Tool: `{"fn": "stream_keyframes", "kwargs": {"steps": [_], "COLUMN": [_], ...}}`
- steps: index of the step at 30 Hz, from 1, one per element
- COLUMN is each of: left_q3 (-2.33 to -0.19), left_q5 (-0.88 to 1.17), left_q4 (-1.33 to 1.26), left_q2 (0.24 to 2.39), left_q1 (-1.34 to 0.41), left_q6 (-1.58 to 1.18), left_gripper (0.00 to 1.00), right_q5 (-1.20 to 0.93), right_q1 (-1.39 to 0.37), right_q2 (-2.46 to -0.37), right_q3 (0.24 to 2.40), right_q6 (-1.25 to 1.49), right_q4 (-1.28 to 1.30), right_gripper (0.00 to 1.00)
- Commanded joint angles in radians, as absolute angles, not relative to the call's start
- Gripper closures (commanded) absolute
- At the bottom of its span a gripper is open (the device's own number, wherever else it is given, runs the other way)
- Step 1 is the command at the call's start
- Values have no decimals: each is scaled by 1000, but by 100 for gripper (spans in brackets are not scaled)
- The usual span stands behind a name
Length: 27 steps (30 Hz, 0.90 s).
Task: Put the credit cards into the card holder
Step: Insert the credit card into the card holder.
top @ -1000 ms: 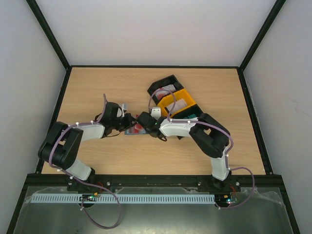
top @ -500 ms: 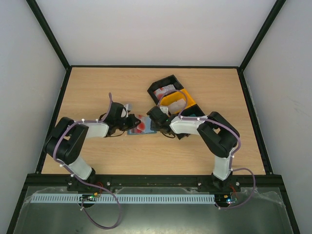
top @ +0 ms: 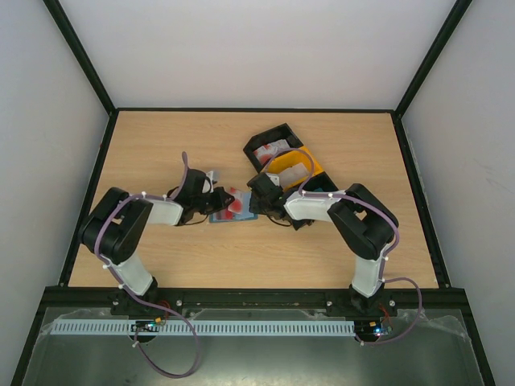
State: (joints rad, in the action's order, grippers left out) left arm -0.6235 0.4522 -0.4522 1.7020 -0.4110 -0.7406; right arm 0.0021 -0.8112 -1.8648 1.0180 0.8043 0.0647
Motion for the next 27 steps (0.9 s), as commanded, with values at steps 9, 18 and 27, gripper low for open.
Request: {"fn": "stream_keyframes", "kwargs": {"steps": [9,18,27], "left_q3": [-582,-545,-565], "left_q5": [355,418,444], "left_q4": [-386,-436,-451], "left_q2": [1721,1718,1751], "left_q1": [-456,-479,-503], "left_q6": [-804,-852,-847], "left_gripper": [97,95,93], "right_q5": [-58,-70,-82], "right_q1": [-815,-815,-816], "right_q2": [-1887,-1892,-1903], "right_q3": [982,981,983], "right_q6": [819,821,823], "right_q4": [94,83,75], "right_gripper": [78,78,78]}}
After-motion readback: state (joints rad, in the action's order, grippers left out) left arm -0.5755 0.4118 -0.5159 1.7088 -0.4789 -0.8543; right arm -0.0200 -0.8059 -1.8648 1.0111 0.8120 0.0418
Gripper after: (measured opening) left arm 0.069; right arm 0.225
